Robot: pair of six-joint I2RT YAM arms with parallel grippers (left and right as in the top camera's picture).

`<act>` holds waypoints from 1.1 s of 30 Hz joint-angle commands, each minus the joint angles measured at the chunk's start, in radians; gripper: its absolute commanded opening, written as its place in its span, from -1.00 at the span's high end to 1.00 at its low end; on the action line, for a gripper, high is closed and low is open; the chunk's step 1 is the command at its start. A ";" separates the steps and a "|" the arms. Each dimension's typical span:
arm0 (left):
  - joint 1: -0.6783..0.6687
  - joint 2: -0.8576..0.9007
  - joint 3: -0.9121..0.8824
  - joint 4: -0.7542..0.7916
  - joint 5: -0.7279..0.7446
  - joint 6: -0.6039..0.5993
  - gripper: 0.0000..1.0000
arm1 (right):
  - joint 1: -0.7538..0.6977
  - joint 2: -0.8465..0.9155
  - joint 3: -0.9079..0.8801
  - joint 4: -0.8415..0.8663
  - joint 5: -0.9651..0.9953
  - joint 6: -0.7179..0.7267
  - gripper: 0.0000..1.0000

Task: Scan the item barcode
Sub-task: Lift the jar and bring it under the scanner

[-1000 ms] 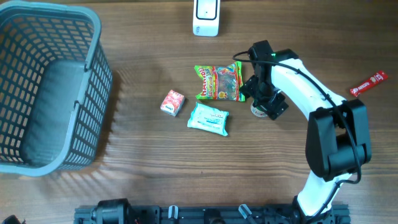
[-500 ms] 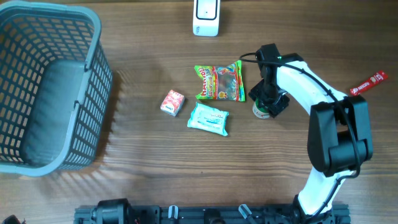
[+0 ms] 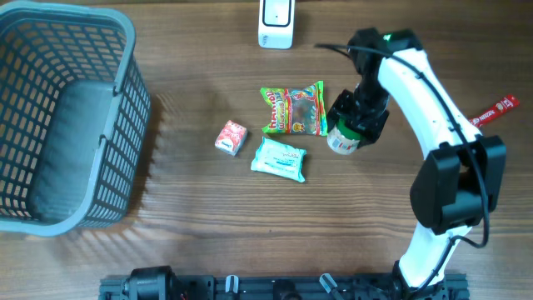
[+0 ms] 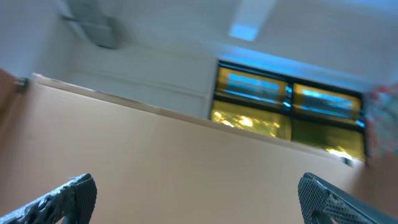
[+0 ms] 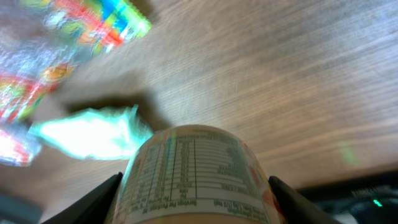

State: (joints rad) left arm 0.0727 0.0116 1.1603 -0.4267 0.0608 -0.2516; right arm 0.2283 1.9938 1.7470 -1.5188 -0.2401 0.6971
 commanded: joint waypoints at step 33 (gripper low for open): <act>-0.003 -0.007 -0.938 0.054 0.332 0.319 -1.00 | 0.004 -0.388 0.137 0.026 -0.201 -0.129 -0.12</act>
State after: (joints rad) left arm 0.0727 0.0139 0.2279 -0.3607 0.3691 0.0486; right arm 0.2283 1.6302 1.8580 -1.5318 -0.4442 0.5705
